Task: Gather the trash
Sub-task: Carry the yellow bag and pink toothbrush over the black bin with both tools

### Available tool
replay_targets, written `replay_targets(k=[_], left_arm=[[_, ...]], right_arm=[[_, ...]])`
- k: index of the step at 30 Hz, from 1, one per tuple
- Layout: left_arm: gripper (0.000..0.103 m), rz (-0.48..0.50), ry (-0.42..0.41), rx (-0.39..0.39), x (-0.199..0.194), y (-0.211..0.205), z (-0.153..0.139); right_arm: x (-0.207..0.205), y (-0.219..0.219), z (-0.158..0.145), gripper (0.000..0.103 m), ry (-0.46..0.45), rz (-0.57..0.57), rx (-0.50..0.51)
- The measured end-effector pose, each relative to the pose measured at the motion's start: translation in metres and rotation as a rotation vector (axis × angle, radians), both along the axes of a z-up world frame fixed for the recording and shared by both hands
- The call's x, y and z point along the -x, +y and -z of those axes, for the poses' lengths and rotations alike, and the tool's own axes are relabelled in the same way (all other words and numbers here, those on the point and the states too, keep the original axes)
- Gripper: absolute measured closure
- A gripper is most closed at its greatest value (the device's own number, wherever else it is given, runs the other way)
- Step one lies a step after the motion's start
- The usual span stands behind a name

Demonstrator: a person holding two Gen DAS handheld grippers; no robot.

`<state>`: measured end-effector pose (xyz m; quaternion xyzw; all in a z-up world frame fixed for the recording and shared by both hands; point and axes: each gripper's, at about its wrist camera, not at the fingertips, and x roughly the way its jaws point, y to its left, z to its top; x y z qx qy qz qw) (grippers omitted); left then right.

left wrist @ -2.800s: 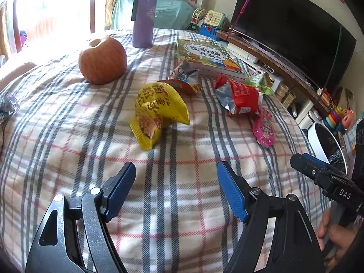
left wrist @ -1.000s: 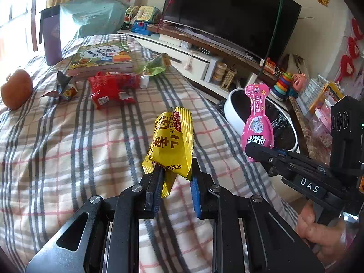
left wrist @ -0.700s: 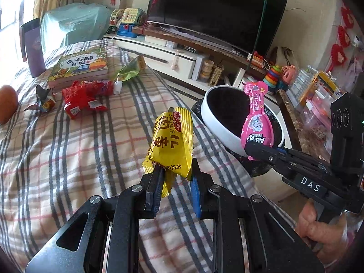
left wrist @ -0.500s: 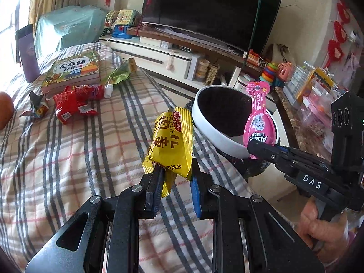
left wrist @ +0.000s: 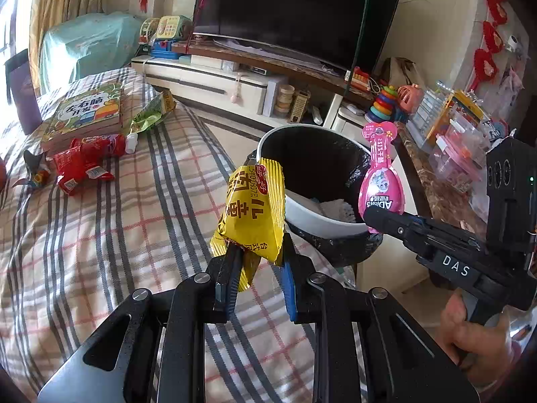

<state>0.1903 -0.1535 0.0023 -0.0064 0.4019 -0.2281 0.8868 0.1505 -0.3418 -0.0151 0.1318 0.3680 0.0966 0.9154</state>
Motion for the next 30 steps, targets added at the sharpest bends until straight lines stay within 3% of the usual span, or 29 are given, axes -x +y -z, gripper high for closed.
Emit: replay_targets(k=[30], left_arm=[[0.083, 0.056, -0.011, -0.022, -0.008, -0.035, -0.004]], right_arm=[[-0.009, -0.031, -0.001, 0.088, 0.004, 0.044, 0.015]])
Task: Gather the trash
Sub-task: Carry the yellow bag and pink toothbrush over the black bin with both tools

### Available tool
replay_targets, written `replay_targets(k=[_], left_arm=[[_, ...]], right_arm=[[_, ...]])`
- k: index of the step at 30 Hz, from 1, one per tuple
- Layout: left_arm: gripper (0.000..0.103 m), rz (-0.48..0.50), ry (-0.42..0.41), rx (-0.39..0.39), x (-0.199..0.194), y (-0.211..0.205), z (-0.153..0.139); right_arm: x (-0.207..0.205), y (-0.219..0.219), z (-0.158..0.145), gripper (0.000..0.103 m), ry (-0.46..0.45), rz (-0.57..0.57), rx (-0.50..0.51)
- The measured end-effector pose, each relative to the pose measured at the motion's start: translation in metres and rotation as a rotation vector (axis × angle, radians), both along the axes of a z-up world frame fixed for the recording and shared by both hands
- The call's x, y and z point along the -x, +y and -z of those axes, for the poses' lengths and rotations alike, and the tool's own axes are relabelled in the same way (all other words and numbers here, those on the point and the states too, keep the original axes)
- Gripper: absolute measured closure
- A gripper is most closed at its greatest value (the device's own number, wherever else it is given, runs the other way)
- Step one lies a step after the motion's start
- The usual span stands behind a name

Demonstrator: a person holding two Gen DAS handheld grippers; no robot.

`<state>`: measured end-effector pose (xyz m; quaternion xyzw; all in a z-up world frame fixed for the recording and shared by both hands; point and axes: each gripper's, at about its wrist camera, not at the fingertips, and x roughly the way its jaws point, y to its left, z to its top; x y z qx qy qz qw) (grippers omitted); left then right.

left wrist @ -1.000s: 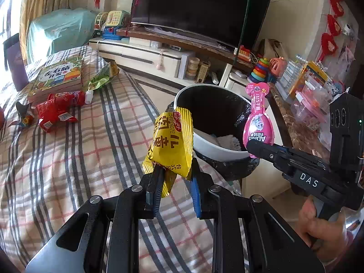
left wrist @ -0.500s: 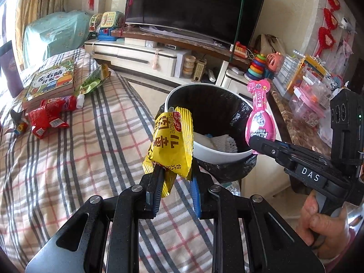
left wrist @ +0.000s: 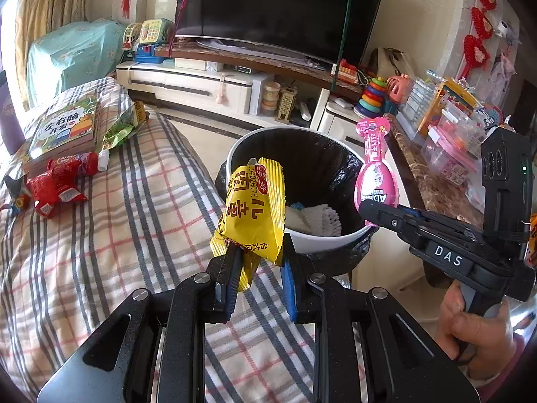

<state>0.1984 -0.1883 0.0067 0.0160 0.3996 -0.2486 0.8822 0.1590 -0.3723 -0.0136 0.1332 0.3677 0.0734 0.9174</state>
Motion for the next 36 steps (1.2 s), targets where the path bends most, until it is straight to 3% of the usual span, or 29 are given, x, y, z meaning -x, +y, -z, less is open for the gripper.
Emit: replay_targets(k=[36], left_arm=[[0.083, 0.048, -0.004, -0.001, -0.044, -0.047, -0.005]], right_arm=[[-0.032, -0.015, 0.008, 0.088, 0.033, -0.008, 0.022]])
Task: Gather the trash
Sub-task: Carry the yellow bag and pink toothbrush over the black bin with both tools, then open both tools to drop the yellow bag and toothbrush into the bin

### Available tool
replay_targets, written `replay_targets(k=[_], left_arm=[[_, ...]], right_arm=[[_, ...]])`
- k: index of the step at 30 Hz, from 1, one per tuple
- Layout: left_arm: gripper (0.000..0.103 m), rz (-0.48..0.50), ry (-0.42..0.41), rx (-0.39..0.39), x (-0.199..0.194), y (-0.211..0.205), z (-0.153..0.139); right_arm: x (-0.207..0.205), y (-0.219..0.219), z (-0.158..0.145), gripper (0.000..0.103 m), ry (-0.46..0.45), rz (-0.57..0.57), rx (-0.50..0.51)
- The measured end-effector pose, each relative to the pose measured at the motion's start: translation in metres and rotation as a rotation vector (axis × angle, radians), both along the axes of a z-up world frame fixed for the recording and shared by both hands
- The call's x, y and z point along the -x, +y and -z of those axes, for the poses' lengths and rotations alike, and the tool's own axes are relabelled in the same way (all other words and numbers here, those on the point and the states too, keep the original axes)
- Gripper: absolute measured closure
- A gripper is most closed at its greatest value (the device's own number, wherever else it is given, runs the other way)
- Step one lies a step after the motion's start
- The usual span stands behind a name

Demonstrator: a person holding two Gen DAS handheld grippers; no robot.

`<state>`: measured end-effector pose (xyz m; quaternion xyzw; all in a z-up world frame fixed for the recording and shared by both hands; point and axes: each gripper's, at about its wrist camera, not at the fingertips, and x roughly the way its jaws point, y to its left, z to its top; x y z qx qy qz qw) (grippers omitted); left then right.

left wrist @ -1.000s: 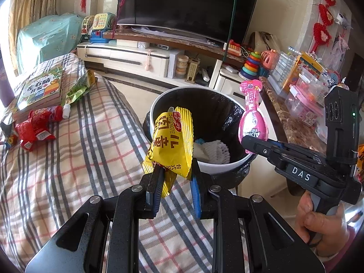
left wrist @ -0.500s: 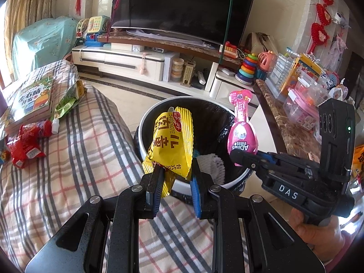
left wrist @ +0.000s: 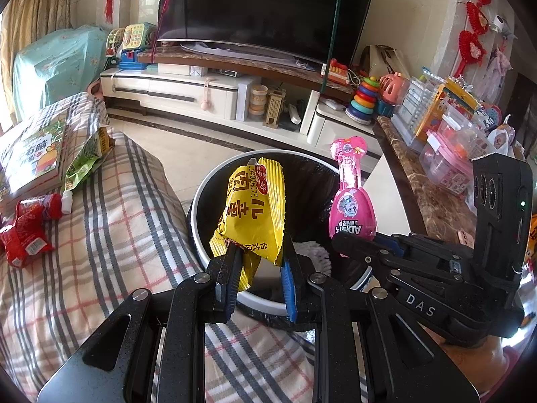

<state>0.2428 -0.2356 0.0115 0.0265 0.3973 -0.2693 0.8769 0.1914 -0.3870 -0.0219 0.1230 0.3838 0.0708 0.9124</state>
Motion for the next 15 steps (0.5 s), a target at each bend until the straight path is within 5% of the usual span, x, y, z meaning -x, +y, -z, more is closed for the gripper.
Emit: replay_targets(k=[10, 15], left_arm=[[0.082, 0.011, 0.022, 0.003, -0.007, -0.007, 0.005], [0.068, 0.007, 0.018, -0.017, -0.008, -0.011, 0.006]], right_arm=[[-0.006, -0.003, 0.003, 0.088, 0.018, -0.002, 0.012], [-0.008, -0.005, 0.004, 0.083, 0.027, -0.008, 0.013]])
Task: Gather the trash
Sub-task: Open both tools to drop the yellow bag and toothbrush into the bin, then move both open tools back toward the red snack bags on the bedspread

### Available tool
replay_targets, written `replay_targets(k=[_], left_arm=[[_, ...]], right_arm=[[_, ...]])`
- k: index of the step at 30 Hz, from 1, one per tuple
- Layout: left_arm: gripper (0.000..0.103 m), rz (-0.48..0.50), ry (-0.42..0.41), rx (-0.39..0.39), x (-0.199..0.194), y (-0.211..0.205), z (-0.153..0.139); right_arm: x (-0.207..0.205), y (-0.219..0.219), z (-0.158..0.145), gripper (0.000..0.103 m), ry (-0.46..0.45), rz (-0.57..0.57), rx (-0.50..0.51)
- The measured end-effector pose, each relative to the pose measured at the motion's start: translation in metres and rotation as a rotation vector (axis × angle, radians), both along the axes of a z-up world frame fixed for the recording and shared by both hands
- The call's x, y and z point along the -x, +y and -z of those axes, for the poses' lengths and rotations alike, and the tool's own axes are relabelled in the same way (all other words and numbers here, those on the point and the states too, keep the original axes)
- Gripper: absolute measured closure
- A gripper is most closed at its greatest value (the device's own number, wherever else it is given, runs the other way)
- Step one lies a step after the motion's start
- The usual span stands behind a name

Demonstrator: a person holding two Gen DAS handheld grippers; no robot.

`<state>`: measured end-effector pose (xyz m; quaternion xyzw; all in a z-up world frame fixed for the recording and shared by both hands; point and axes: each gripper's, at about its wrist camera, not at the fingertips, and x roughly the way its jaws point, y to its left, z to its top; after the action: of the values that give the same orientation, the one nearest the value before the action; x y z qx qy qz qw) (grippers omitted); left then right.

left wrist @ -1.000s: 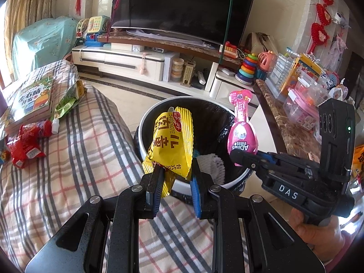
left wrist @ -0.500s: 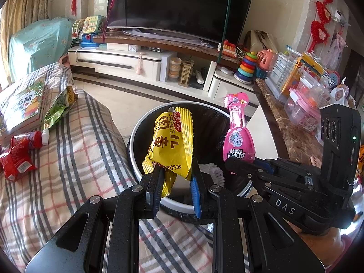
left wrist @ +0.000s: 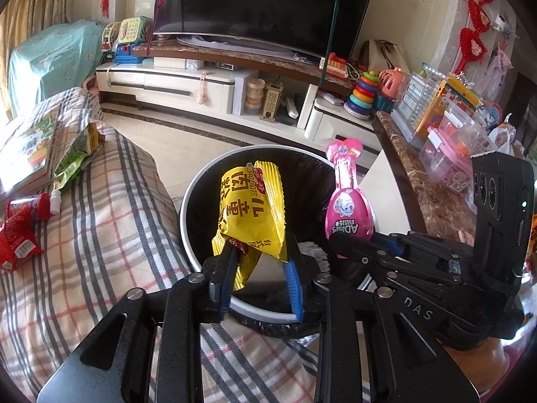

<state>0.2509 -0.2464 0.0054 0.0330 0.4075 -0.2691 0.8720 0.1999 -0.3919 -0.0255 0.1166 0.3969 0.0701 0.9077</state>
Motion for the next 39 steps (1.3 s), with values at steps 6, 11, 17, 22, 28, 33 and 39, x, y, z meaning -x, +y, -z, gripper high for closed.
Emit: replay_targets(k=[6, 11, 17, 22, 28, 33, 39], left_arm=[[0.051, -0.033, 0.006, 0.008, 0.001, 0.010, 0.002], [0.044, -0.066, 0.009, 0.023, 0.009, 0.029, 0.004], [0.033, -0.144, 0.019, 0.060, 0.023, 0.070, 0.007], [0.030, -0.228, 0.030, 0.075, 0.033, 0.113, 0.012], [0.028, -0.332, 0.030, 0.073, 0.048, 0.168, 0.020], [0.028, -0.407, 0.032, 0.073, 0.053, 0.208, 0.024], [0.027, -0.486, 0.029, 0.069, 0.056, 0.250, 0.028]], right_arm=[[0.002, -0.007, 0.000, 0.057, -0.002, 0.021, -0.014], [0.010, -0.004, -0.006, 0.031, -0.026, 0.014, -0.021], [0.023, 0.010, -0.018, 0.010, -0.090, -0.003, -0.057], [0.027, 0.031, -0.022, 0.007, -0.103, -0.035, -0.059], [0.030, 0.069, -0.021, 0.004, -0.111, -0.094, -0.078], [0.026, 0.110, -0.014, 0.002, -0.107, -0.154, -0.046], [0.019, 0.151, -0.005, 0.002, -0.119, -0.223, -0.046]])
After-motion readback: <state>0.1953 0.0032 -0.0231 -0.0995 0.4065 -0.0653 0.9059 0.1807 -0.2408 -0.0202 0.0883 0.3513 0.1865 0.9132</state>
